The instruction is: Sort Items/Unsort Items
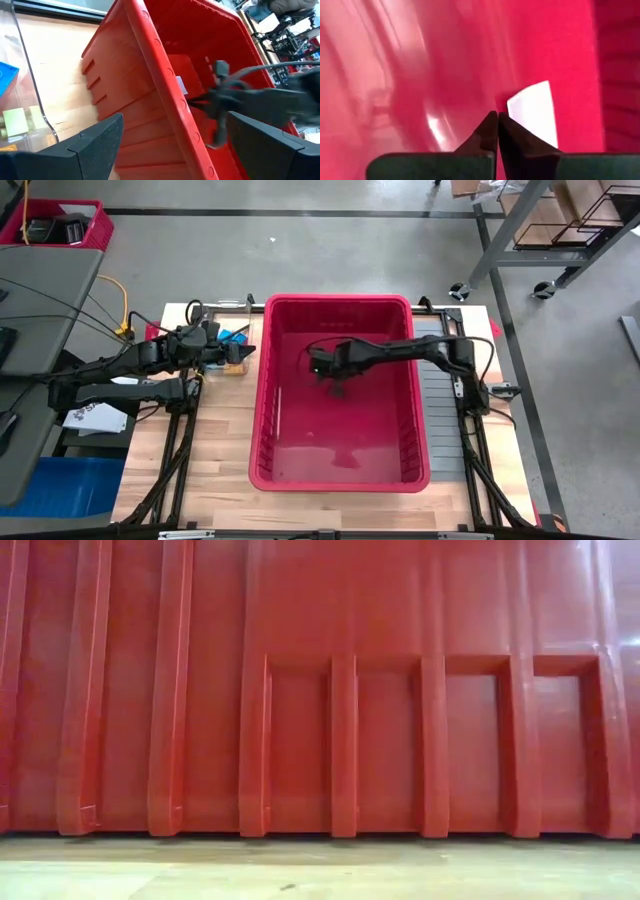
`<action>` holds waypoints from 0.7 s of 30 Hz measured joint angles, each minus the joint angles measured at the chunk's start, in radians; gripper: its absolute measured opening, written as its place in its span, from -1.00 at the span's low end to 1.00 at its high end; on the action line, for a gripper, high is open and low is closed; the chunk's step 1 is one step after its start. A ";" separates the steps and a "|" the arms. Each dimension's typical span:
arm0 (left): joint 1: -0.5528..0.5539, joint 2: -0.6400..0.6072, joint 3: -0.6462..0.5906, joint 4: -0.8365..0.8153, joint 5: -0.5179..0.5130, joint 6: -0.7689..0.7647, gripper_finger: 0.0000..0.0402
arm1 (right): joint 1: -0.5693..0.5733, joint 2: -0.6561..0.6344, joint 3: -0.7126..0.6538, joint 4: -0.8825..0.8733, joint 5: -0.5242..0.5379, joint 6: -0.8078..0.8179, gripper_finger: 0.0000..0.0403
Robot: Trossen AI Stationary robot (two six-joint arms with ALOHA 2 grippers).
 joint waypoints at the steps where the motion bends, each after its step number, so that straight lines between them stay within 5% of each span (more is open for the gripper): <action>1: 0.000 0.000 0.000 -0.001 0.000 0.000 0.72 | 0.011 -0.017 0.021 -0.010 0.002 -0.004 -1.00; 7: 0.000 0.000 0.000 -0.001 0.001 0.036 0.72 | 0.044 -0.093 0.150 -0.033 0.002 -0.021 -1.00; 11: 0.000 0.000 0.000 -0.002 0.012 0.060 0.72 | 0.025 -0.096 0.186 -0.076 -0.133 0.027 -1.00; 16: 0.000 0.000 0.000 -0.001 0.044 0.062 0.72 | -0.016 -0.095 0.083 -0.066 -0.207 0.130 -0.94; 21: 0.000 0.000 0.000 -0.002 0.064 0.062 0.72 | -0.048 -0.095 -0.073 0.000 -0.269 0.199 -0.57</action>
